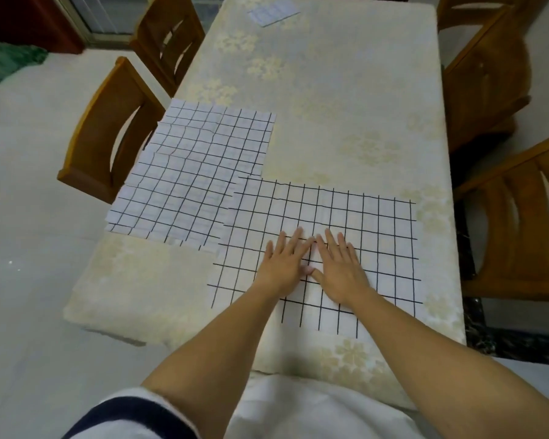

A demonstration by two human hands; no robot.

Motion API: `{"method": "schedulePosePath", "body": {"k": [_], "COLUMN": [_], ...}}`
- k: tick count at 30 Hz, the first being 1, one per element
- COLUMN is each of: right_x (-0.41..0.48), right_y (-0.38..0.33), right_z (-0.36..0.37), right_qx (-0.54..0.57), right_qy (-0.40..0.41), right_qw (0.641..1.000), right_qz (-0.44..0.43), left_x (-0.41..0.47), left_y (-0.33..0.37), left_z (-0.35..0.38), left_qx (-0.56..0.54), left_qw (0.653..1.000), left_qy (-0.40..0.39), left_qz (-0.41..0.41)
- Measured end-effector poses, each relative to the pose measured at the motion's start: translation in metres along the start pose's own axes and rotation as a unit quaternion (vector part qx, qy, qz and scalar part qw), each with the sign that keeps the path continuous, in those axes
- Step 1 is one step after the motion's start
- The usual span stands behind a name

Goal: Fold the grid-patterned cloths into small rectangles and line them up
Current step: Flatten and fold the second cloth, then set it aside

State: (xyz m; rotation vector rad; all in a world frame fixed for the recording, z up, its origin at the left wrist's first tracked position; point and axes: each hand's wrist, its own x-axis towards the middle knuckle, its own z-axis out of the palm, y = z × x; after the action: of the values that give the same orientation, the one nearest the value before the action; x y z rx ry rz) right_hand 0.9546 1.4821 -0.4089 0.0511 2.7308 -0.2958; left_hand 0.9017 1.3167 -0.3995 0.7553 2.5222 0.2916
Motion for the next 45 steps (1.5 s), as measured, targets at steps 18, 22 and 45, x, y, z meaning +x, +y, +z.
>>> {"method": "schedulePosePath", "body": {"k": [18,22,45], "right_x": [0.09,0.08,0.008], "right_y": [0.028,0.076,0.051], "right_z": [-0.023,-0.021,0.006], "right_qx": [0.001,-0.012,-0.033], "right_qy": [0.082,0.1,0.071], "right_qw": [0.992,0.984,0.987], "right_qz": [0.095,0.149,0.138], "left_x": [0.108,0.102,0.015], "left_y": [-0.018,-0.044,-0.027], "left_z": [-0.026,-0.021,0.016], "left_qx": [0.034,0.04,0.029], "left_qw": [0.994,0.988,0.995], "left_qy": [0.093,0.121,0.074], "left_qz": [-0.045,-0.085,-0.052]}}
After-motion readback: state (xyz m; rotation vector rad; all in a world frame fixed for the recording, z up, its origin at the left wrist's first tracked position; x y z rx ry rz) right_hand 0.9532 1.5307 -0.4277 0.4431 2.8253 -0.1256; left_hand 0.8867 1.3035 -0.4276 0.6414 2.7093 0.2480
